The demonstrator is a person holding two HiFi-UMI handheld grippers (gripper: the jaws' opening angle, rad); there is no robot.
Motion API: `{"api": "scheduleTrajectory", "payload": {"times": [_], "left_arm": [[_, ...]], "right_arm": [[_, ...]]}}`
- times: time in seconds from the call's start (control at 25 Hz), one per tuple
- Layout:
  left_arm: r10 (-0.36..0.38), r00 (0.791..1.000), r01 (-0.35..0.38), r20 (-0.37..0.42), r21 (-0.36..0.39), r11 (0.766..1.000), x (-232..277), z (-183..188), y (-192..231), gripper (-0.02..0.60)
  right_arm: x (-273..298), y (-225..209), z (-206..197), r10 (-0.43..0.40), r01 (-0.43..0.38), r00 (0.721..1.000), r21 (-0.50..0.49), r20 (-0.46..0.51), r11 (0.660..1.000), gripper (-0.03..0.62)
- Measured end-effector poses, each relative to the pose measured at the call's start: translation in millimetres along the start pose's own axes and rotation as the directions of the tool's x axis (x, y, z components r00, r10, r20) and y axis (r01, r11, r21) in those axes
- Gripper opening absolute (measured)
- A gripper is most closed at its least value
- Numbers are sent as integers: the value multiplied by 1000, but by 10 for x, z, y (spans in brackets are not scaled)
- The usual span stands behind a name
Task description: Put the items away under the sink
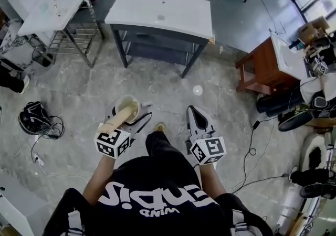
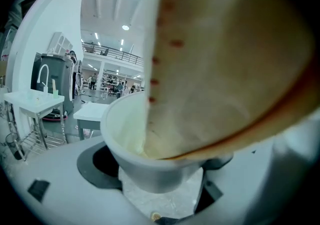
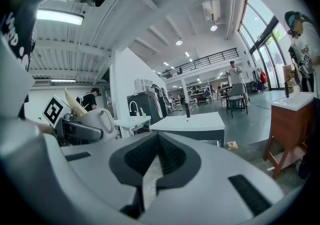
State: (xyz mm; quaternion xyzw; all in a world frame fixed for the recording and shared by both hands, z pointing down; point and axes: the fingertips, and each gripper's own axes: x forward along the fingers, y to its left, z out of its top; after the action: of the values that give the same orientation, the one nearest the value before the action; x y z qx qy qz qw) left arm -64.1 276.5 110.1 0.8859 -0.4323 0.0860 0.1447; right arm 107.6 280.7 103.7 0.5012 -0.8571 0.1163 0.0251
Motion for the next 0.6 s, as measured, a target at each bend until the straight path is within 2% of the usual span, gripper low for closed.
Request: {"api": "scheduleTrajectory", "payload": {"times": [0.28,0.6], "left_arm": [[13,1000,-13,4,23,1000,649,356,211,468],[30,1000,-30,-8,23,999,1064,485,373,468]], "right_arm": [[511,-530,192,22,-22,1000,11,2,1000,18],[913,-782,261,57,-57,998,22,2,998,18]]}}
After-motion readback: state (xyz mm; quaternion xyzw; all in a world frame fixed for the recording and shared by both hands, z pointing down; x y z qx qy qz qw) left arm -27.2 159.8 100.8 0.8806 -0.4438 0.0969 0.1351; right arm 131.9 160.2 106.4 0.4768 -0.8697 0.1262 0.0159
